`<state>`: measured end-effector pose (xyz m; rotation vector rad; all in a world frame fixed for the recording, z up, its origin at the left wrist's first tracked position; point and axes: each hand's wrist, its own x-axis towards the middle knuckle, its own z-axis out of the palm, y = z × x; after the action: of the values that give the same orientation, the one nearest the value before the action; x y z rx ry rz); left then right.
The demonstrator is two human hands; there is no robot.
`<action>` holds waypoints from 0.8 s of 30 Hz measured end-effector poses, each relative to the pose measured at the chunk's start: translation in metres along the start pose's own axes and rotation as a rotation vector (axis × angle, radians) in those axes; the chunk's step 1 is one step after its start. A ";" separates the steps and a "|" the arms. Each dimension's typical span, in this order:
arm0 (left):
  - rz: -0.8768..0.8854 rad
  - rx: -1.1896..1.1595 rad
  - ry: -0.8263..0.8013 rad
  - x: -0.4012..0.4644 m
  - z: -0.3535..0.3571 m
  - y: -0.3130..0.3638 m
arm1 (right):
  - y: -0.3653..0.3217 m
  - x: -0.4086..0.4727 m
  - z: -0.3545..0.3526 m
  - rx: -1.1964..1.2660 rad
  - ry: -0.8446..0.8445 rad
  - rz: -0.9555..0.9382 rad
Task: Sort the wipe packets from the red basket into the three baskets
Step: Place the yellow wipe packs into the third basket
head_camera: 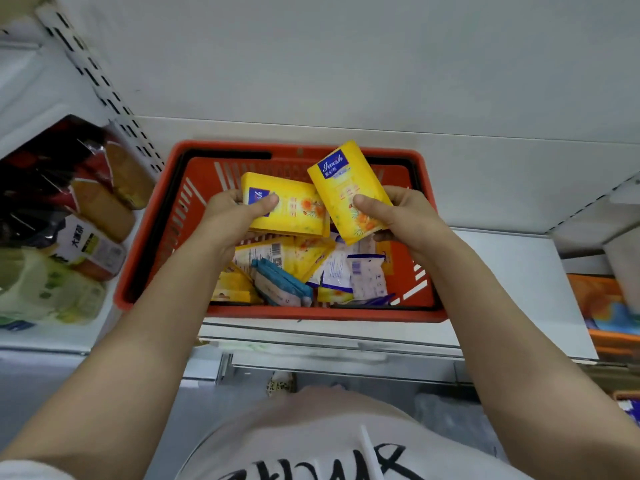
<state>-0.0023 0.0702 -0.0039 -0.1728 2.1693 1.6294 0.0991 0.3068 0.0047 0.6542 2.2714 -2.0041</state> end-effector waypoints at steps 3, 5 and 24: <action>0.020 -0.051 0.066 -0.019 0.009 -0.004 | 0.003 -0.007 -0.008 0.058 0.024 -0.033; 0.051 -0.091 0.126 -0.031 0.016 -0.005 | 0.004 -0.013 -0.013 0.108 0.031 -0.058; 0.309 -0.262 -0.024 -0.238 0.131 -0.059 | 0.081 -0.241 -0.111 0.258 0.238 -0.131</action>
<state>0.2669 0.1395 0.0092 0.1122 2.0343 2.0736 0.3721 0.3509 0.0201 0.8235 2.2499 -2.4296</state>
